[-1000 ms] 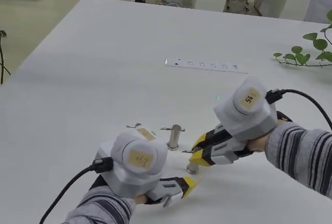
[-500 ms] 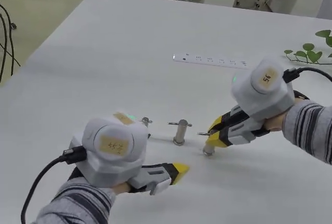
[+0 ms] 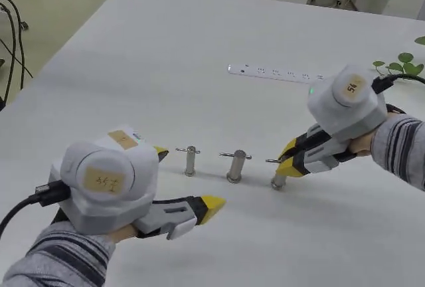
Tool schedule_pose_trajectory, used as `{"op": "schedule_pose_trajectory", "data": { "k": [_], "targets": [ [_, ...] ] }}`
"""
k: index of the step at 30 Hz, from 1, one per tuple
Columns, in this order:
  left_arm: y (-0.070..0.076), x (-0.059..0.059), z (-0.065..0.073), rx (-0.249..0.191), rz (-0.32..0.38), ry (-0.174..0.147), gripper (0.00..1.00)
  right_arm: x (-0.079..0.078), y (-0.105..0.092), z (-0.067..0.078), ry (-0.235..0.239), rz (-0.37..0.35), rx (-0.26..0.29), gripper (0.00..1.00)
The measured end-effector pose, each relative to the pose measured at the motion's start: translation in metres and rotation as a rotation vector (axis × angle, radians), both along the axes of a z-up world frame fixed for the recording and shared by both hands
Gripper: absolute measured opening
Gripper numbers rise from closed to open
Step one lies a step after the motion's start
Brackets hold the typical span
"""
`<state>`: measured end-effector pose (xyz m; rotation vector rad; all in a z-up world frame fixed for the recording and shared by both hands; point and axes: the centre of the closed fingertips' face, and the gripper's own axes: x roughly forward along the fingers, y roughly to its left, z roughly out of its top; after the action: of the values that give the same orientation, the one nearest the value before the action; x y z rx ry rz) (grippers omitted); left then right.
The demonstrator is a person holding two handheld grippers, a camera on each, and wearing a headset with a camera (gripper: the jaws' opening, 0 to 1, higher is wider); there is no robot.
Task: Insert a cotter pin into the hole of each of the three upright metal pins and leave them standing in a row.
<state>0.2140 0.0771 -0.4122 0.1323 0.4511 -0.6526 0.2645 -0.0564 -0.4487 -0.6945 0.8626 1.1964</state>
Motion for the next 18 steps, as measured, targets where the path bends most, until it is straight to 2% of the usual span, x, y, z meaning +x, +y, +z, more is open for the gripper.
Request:
{"op": "schedule_pose_trajectory", "data": {
  "k": [5,11,14,18],
  "targets": [
    [0.008,0.003,-0.002,0.010,0.011,-0.001,0.72,0.001,-0.003,-0.003,0.002,0.015,-0.013,0.08],
    [0.011,0.009,0.003,-0.026,0.025,-0.021,0.77,0.002,-0.003,-0.004,0.011,0.024,0.000,0.09],
    [0.011,0.010,0.001,-0.023,0.031,-0.016,0.78,0.002,-0.003,-0.004,0.017,0.023,0.002,0.09],
    [0.013,0.012,-0.002,-0.028,0.043,-0.007,0.82,0.001,-0.003,-0.004,0.003,0.038,0.002,0.09]
  ]
}}
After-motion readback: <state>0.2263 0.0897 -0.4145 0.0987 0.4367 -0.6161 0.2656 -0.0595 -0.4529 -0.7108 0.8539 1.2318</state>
